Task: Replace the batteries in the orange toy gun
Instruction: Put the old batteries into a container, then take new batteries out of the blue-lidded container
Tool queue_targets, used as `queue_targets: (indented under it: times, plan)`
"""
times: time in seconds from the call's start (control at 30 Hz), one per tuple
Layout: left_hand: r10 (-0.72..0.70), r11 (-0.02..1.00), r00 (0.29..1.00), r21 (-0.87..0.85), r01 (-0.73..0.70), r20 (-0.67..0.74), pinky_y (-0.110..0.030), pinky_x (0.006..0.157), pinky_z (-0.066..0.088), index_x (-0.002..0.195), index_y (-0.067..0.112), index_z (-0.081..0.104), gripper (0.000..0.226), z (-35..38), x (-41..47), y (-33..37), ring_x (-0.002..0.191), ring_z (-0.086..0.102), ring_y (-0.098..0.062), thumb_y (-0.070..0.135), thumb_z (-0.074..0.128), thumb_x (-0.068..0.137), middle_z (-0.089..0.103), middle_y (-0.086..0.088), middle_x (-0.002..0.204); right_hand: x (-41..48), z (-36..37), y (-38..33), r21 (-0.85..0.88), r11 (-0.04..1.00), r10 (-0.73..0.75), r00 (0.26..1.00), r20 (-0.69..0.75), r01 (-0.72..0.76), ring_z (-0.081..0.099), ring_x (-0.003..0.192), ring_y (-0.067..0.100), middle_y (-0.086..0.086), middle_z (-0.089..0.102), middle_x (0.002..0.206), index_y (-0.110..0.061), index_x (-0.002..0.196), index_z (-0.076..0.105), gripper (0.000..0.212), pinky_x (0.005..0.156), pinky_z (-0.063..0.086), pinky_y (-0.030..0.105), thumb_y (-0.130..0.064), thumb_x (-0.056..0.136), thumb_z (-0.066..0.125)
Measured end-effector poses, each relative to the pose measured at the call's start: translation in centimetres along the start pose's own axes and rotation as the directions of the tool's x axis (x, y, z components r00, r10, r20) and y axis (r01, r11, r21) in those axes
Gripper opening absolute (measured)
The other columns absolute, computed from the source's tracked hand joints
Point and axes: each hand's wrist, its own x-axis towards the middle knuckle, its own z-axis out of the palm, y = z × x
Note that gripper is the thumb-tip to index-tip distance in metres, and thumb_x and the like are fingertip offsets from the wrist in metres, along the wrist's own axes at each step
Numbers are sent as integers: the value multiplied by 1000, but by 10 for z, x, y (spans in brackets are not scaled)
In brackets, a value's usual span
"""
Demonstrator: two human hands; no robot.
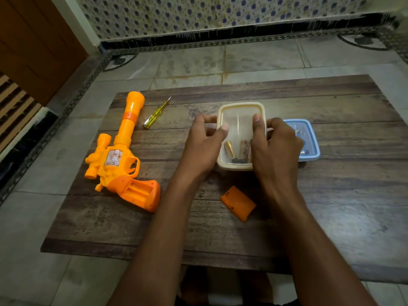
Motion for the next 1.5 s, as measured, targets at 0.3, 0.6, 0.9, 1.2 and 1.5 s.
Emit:
queue_targets:
  times: [0.3, 0.6, 0.9, 1.2, 1.5]
  plan:
    - [27, 996, 984, 89, -11, -176, -45, 79, 64, 102, 29, 61, 10, 6, 2, -21, 93, 74, -18, 27, 70, 96, 72, -1, 103, 3, -34, 6, -255, 958, -193, 953, -232, 132, 61, 93, 27, 14, 67, 100, -6, 106, 70, 22, 66, 32, 19, -20, 98, 56]
    - [80, 980, 976, 192, -41, -202, -5, 58, 44, 98, 19, 64, 12, 41, 4, -24, 74, 60, 6, 29, 71, 96, 61, 16, 80, 18, -64, 48, -351, 874, 312, 942, -126, -336, 62, 104, 44, 23, 64, 116, -4, 108, 69, 39, 76, 42, 37, -39, 96, 57]
    - [143, 966, 966, 242, -88, -217, -3, 54, 41, 96, 18, 66, 14, 59, 3, -24, 70, 58, 7, 31, 70, 96, 61, 17, 78, 25, -73, 47, -217, 935, 218, 937, -274, -281, 61, 94, 31, 18, 68, 108, -2, 102, 72, 26, 74, 37, 28, -22, 101, 55]
    - [167, 953, 949, 289, -87, -266, -12, 65, 49, 104, 11, 71, 33, 51, 5, -20, 81, 66, -8, 43, 67, 96, 72, 4, 91, 17, -76, 16, -126, 989, 28, 924, -381, -82, 42, 88, 3, 12, 58, 115, -3, 113, 69, 22, 68, 35, -8, -18, 103, 56]
    - [198, 977, 967, -42, -208, -162, -33, 54, 51, 100, 20, 67, 34, 35, -19, -11, 69, 66, -14, 44, 44, 107, 73, -3, 85, 1, -43, -3, 27, 998, -53, 981, -187, 59, 61, 85, 14, 10, 64, 101, -11, 103, 74, 18, 73, 54, 15, -23, 100, 61]
